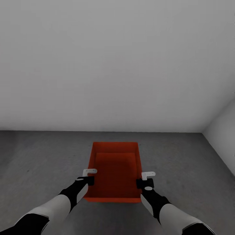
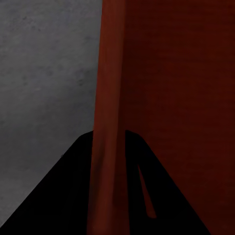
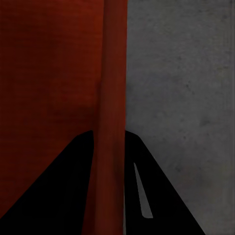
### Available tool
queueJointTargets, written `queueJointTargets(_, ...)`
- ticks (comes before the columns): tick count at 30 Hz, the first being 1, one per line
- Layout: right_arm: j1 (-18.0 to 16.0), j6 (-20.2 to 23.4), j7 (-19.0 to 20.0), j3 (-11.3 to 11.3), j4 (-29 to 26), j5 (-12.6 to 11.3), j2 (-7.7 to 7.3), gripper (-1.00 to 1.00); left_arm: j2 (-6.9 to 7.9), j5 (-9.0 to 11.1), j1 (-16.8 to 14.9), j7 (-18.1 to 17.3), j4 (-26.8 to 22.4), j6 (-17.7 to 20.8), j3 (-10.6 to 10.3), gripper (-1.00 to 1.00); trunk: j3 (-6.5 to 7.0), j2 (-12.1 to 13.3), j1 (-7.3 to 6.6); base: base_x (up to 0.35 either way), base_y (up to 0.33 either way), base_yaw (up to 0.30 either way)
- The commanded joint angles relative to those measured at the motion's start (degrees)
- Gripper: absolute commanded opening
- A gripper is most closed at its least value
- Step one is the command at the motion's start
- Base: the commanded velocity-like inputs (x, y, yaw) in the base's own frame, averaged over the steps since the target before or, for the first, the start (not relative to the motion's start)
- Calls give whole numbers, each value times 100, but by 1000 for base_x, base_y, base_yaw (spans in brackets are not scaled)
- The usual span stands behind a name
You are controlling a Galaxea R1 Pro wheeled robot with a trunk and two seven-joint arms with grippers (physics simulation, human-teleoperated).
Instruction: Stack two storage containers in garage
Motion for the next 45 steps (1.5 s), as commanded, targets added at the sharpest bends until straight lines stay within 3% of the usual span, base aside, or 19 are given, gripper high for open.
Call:
queueJointTargets(1,-3,-34,-274,-164,20,-117,-61,-100,111,-93,-2,126,-31,-459,107,-100,-5,-3,0,0,-206,0)
queueJointTargets(9,-3,-6,-274,-164,20,-117,-61,-100,113,-97,-2,126,-27,-466,107,-100,-5,-3,0,0,-139,0)
queueJointTargets(45,-3,-45,-274,-164,22,-117,-61,-100,113,-96,-2,134,-26,-467,108,-100,-5,-3,0,18,6,0)
